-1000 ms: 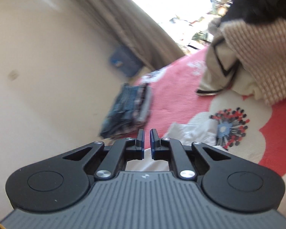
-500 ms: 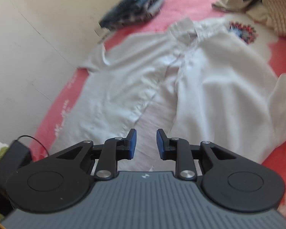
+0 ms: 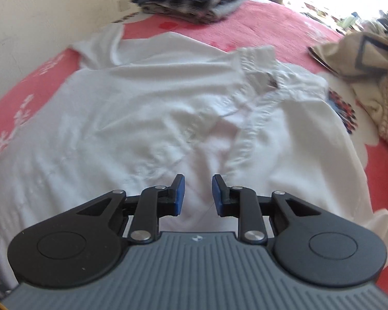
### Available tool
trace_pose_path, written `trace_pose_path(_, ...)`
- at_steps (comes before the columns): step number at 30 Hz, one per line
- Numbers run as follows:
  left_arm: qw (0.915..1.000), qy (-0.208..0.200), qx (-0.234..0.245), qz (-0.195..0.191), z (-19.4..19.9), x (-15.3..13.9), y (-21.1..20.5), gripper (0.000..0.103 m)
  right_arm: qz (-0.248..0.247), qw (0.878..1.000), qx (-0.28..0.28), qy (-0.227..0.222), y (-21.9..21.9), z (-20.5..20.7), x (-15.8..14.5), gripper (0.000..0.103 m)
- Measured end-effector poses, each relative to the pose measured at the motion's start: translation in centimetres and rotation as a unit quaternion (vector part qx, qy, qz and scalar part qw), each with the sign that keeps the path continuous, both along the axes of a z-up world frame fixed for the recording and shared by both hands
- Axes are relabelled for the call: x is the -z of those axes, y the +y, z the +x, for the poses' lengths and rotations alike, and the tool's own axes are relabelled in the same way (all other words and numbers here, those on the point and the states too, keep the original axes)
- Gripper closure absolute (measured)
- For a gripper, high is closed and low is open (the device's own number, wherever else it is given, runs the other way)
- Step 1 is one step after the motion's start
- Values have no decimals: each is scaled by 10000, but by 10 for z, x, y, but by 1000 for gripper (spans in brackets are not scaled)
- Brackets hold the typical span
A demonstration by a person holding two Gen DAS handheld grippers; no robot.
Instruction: Fold clothes
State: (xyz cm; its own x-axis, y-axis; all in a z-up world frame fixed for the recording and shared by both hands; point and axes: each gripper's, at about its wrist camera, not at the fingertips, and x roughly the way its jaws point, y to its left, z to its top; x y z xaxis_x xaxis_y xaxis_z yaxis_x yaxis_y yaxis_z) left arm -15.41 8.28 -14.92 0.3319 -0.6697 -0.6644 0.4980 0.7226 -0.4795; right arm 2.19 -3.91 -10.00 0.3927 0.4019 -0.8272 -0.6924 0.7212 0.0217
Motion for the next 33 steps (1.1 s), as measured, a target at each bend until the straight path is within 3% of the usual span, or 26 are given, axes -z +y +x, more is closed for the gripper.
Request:
trace_pose_path(4,9999,56,-134,26,-2,2,9,102,750,9930,679,617,-28,30,2,80)
trace_pose_path(6,9997,148,-203,-24,1,1,12,102,928,9897,856,682,-30,41,-1,80)
trace_pose_path(16,10000,78,-23,53,-1,3,13,102,488,9915,1180,263,14,101,15,80)
trace_pose_path(23,9999,100,-6,75,2,7,10,102,367,9892,1380,327,21,123,34,80)
trace_pose_path(28,9999,112,-3,77,2,9,10,102,476,9861,1554,350,15,125,32,92)
trace_pose_path(30,9999,102,-2,74,2,9,10,102,751,9814,1719,407,7,127,28,100)
trace_pose_path(33,9999,85,-10,68,2,9,11,102,1401,9691,1986,425,-12,124,18,102)
